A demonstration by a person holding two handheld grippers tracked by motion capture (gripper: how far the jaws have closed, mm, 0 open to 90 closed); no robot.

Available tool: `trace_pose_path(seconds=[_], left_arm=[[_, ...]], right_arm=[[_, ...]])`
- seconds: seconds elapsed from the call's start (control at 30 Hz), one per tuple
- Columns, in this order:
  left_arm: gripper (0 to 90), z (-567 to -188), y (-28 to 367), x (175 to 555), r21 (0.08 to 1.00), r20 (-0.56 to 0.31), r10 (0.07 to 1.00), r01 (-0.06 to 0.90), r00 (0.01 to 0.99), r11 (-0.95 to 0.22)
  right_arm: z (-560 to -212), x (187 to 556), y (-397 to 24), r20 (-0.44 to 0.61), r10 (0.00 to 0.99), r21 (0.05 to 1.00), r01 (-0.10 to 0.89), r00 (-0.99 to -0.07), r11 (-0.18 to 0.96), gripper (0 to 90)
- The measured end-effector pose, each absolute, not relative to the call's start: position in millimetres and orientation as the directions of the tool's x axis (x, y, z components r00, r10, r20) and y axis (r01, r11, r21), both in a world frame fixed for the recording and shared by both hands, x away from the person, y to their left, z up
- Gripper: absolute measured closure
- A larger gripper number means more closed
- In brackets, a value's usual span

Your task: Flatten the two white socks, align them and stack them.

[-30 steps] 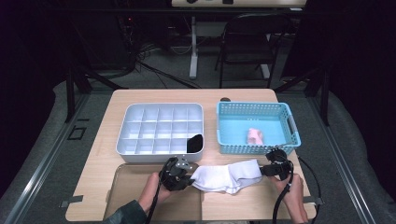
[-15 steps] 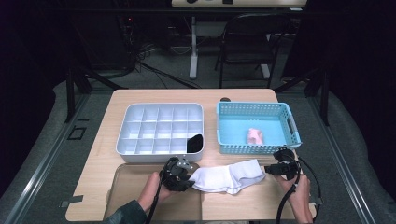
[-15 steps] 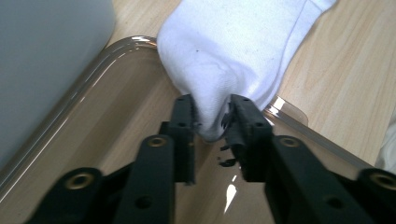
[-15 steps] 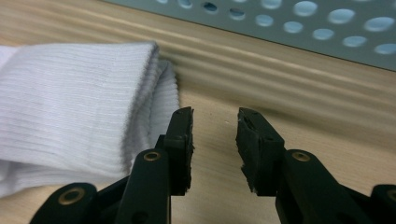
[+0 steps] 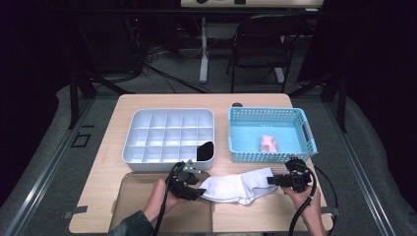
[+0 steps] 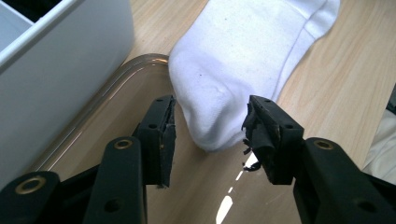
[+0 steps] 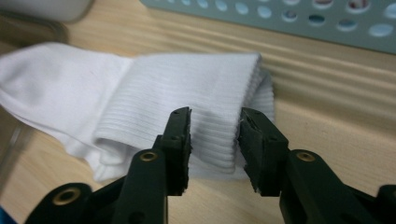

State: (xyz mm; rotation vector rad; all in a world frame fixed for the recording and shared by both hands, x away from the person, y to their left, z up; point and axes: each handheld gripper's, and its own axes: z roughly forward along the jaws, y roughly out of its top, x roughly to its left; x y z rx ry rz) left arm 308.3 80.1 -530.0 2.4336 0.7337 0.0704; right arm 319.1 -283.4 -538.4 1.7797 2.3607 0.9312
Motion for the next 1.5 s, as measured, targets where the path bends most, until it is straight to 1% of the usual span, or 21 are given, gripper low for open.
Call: trace_pose_path(seconds=[0.07, 0.1, 0.13, 0.23, 0.27, 0.4, 0.43, 0.5, 0.57, 0.67, 0.77, 0.87, 1.1, 1.17, 1.2, 1.3, 1.37, 1.4, 1.43, 1.47, 1.5], left_arm=[[64.8, -535, 76, 307, 0.534, -0.096, 0.498, 0.467, 0.862, -0.705], [64.8, -539, 74, 307, 0.52, -0.097, 0.491, 0.464, 0.866, -0.717], [71.2, -544, 70, 306, 0.502, -0.101, 0.466, 0.449, 0.879, -0.739], [77.9, -546, 65, 304, 0.492, -0.082, 0.461, 0.438, 0.884, -0.752], [79.6, -546, 65, 304, 0.492, -0.082, 0.461, 0.438, 0.884, -0.752], [82.3, -546, 67, 304, 0.491, -0.088, 0.469, 0.448, 0.879, -0.747], [82.9, -546, 68, 305, 0.495, -0.084, 0.473, 0.449, 0.877, -0.744], [83.2, -545, 70, 306, 0.493, -0.086, 0.474, 0.451, 0.876, -0.744], [83.5, -544, 72, 307, 0.496, -0.093, 0.479, 0.458, 0.873, -0.738], [83.8, -543, 73, 309, 0.494, -0.092, 0.48, 0.458, 0.873, -0.739], [83.9, -542, 75, 309, 0.495, -0.099, 0.484, 0.465, 0.869, -0.734], [84.0, -541, 77, 310, 0.494, -0.101, 0.487, 0.469, 0.867, -0.732], [84.0, -538, 83, 312, 0.487, -0.122, 0.491, 0.483, 0.863, -0.728], [83.9, -538, 83, 312, 0.476, -0.127, 0.483, 0.48, 0.867, -0.737], [83.9, -538, 83, 312, 0.476, -0.131, 0.481, 0.481, 0.867, -0.737], [83.8, -539, 82, 313, 0.461, -0.127, 0.474, 0.475, 0.871, -0.75], [81.2, -538, 82, 313, 0.463, -0.129, 0.476, 0.478, 0.87, -0.747], [75.6, -537, 83, 314, 0.473, -0.132, 0.487, 0.487, 0.863, -0.734], [68.8, -536, 83, 314, 0.474, -0.134, 0.492, 0.491, 0.86, -0.731], [64.9, -534, 84, 315, 0.48, -0.128, 0.502, 0.496, 0.856, -0.723], [58.1, -533, 85, 315, 0.489, -0.128, 0.512, 0.503, 0.849, -0.712]], right_arm=[[-543, 320, -280, 0.306, 0.889, 0.458, 0.871, -0.342, 0.178, 71.7], [-543, 320, -280, 0.306, 0.889, 0.458, 0.871, -0.342, 0.178, 71.7], [-544, 319, -278, 0.303, 0.891, 0.456, 0.872, -0.34, 0.178, 75.8], [-541, 317, -275, 0.293, 0.898, 0.48, 0.863, -0.329, 0.159, 82.0], [-541, 317, -275, 0.293, 0.898, 0.48, 0.863, -0.329, 0.159, 82.0], [-542, 317, -275, 0.303, 0.891, 0.449, 0.875, -0.338, 0.179, 84.7], [-544, 317, -275, 0.264, 0.908, 0.438, 0.879, -0.325, 0.187, 85.7], [-545, 318, -276, 0.253, 0.914, 0.423, 0.886, -0.318, 0.191, 86.0], [-546, 319, -278, 0.204, 0.925, 0.403, 0.889, -0.321, 0.219, 86.2], [-546, 318, -279, 0.194, 0.927, 0.405, 0.887, -0.32, 0.221, 86.4], [-544, 318, -281, 0.148, 0.939, 0.406, 0.885, -0.31, 0.228, 86.7], [-544, 318, -281, 0.13, 0.94, 0.402, 0.883, -0.316, 0.241, 86.9], [-547, 318, -280, 0.121, 0.945, 0.419, 0.878, -0.305, 0.23, 87.2], [-546, 318, -280, 0.106, 0.945, 0.412, 0.879, -0.308, 0.24, 87.2], [-544, 319, -280, 0.082, 0.942, 0.392, 0.879, -0.326, 0.271, 87.2], [-544, 319, -278, 0.064, 0.941, 0.394, 0.875, -0.332, 0.282, 87.1], [-543, 319, -276, 0.052, 0.937, 0.395, 0.869, -0.346, 0.299, 85.4], [-543, 319, -277, 0.064, 0.935, 0.398, 0.868, -0.348, 0.296, 83.8], [-543, 318, -279, 0.076, 0.934, 0.416, 0.863, -0.348, 0.287, 78.7], [-541, 316, -281, 0.109, 0.933, 0.436, 0.86, -0.344, 0.266, 77.6], [-538, 315, -283, 0.117, 0.932, 0.449, 0.855, -0.343, 0.259, 75.3]])
